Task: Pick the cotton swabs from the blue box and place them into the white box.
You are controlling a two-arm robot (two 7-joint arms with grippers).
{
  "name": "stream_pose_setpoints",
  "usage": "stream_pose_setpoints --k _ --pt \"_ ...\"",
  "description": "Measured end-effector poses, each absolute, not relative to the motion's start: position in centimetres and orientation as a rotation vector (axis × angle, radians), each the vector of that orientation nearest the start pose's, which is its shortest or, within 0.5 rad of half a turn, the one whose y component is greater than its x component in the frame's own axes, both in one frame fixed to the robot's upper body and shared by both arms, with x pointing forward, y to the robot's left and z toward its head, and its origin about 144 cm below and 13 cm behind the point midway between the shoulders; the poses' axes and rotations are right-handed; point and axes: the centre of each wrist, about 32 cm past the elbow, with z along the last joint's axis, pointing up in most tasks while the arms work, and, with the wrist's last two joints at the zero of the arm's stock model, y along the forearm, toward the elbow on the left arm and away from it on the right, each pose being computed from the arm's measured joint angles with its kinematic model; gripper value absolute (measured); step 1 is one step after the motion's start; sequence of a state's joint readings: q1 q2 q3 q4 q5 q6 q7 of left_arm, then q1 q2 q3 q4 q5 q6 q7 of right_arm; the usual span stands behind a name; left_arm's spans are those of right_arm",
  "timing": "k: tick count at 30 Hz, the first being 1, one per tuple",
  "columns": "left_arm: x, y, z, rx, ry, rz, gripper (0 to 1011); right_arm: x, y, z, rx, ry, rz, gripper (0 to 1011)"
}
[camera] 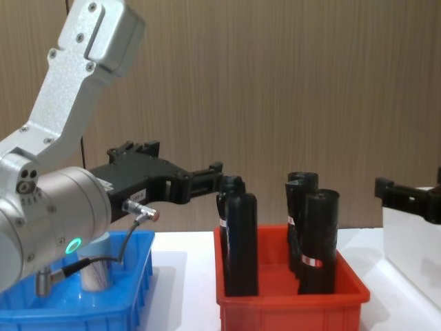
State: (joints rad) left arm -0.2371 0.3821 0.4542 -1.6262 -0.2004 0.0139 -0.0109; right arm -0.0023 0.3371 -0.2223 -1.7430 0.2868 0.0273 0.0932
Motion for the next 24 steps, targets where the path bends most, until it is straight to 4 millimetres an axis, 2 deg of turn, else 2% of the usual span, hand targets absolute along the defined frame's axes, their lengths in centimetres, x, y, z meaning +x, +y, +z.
stream_pose_setpoints --k 13,24 --pt "49.2 19.8 120.4 0.061 -0.267 1.124 1004 46.8 -25.5 117.3 -0.007 -0.063 -1.149 1001" --pt "49.2 19.8 120.4 0.061 -0.267 1.124 1004 49.4 -27.0 116.0 -0.011 -0.022 -1.078 1001"
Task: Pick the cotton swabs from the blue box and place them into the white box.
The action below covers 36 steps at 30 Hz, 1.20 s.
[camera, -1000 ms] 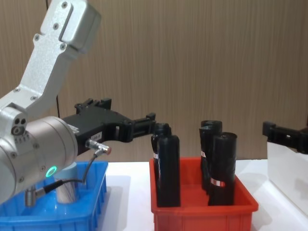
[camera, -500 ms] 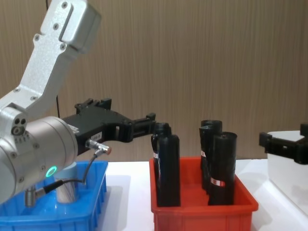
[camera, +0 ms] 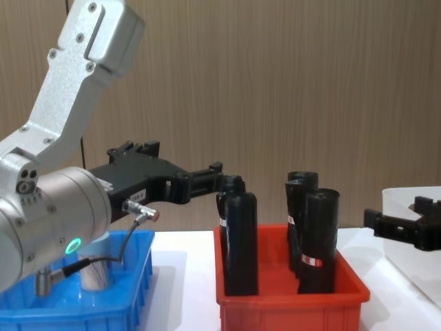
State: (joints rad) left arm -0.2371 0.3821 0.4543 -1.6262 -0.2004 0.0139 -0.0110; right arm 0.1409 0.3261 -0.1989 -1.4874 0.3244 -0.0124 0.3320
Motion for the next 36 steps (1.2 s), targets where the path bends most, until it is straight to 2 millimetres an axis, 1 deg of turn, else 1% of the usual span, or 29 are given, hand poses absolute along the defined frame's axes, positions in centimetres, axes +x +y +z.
stream_pose_setpoints --k 4,6,7,12,20,36 --pt "49.2 19.8 120.4 0.061 -0.267 1.124 1004 50.6 -27.6 115.6 -0.007 0.001 -1.050 1001" --pt "49.2 19.8 120.4 0.061 -0.267 1.124 1004 50.7 -27.7 115.6 -0.006 0.003 -1.045 1001" --pt "49.2 19.8 120.4 0.061 -0.267 1.124 1004 51.4 -27.8 115.4 -0.005 0.014 -1.031 1002" --pt "49.2 19.8 120.4 0.061 -0.268 1.124 1004 52.4 -28.0 115.3 -0.006 0.027 -1.008 1001" --pt "49.2 19.8 120.4 0.061 -0.268 1.124 1004 54.4 -27.5 115.0 -0.003 0.049 -0.957 1002" --pt "49.2 19.8 120.4 0.061 -0.268 1.124 1004 57.2 -26.1 114.6 -0.014 0.067 -0.905 1001"
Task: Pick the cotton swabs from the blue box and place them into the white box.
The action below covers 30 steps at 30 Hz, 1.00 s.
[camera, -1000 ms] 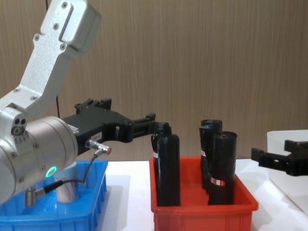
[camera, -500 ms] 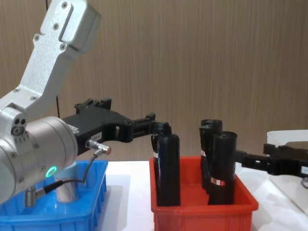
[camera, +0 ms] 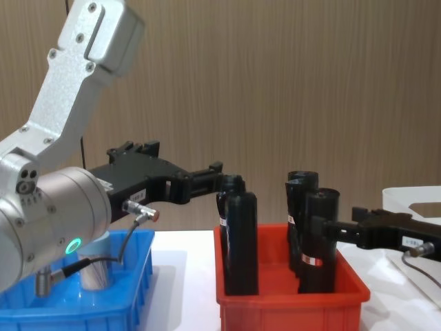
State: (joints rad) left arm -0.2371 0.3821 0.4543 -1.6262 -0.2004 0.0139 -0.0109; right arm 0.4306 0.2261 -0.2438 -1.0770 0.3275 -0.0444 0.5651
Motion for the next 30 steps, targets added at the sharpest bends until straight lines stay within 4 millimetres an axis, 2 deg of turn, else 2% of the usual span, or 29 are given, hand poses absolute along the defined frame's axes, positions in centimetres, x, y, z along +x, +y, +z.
stream_pose_setpoints --k 30 --pt "49.2 19.8 120.4 0.061 -0.268 1.124 1004 60.7 -25.0 114.5 -0.041 0.051 -0.908 1002"
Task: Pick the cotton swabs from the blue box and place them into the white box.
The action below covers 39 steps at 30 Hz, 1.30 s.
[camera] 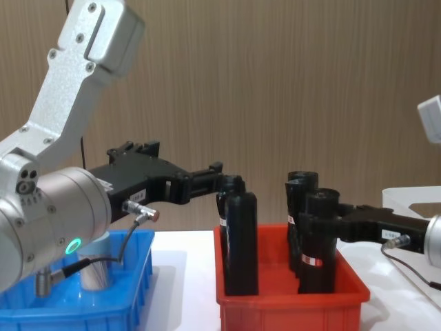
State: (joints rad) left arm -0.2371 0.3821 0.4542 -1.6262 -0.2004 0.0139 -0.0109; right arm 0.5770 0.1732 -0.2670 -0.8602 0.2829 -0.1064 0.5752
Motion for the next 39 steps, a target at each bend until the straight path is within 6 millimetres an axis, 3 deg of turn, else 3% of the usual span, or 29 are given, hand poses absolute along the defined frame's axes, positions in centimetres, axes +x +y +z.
stream_pose_setpoints --k 5,10,22,33,39 --pt "49.2 19.8 120.4 0.061 -0.268 1.124 1004 61.1 -24.8 114.5 -0.053 0.046 -0.907 1002" --pt "49.2 19.8 120.4 0.061 -0.268 1.124 1004 61.6 -24.4 114.5 -0.064 0.040 -0.911 919" --pt "49.2 19.8 120.4 0.061 -0.268 1.124 1004 62.1 -24.0 114.5 -0.071 0.025 -0.924 556" --pt "49.2 19.8 120.4 0.061 -0.268 1.124 1004 61.5 -23.8 116.0 -0.036 -0.010 -0.923 518" --pt "49.2 19.8 120.4 0.061 -0.268 1.124 1004 60.5 -23.9 118.1 0.010 -0.048 -0.924 518"
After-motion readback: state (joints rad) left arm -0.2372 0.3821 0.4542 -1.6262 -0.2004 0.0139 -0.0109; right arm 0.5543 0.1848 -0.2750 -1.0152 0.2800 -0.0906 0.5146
